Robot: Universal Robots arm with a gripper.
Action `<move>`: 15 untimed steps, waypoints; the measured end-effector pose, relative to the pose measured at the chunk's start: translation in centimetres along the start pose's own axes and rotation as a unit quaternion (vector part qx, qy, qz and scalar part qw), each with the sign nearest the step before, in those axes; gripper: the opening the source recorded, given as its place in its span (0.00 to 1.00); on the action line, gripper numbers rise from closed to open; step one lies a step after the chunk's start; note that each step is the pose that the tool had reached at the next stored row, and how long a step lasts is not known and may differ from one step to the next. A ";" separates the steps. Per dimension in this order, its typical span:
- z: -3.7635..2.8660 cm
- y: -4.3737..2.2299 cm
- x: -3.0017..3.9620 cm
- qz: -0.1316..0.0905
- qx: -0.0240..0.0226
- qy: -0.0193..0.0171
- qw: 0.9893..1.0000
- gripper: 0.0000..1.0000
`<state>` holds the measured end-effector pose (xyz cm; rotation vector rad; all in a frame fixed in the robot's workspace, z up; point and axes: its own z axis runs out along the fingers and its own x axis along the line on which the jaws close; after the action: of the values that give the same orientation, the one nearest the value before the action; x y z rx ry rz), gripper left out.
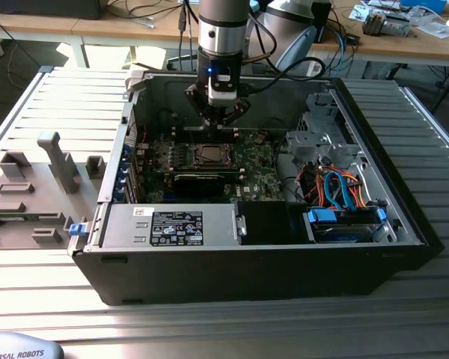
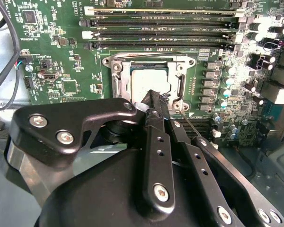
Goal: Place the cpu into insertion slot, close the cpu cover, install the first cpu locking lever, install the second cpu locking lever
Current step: 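Install the first cpu locking lever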
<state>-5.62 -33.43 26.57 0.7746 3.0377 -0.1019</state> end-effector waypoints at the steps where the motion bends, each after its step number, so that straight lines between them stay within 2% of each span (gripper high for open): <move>1: 0.00 0.00 0.00 -0.001 0.000 0.000 1.000 0.11; 15: 0.00 0.00 0.00 -0.011 0.000 -0.001 1.000 0.11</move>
<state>-5.62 -33.43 26.57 0.7400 3.0451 -0.1039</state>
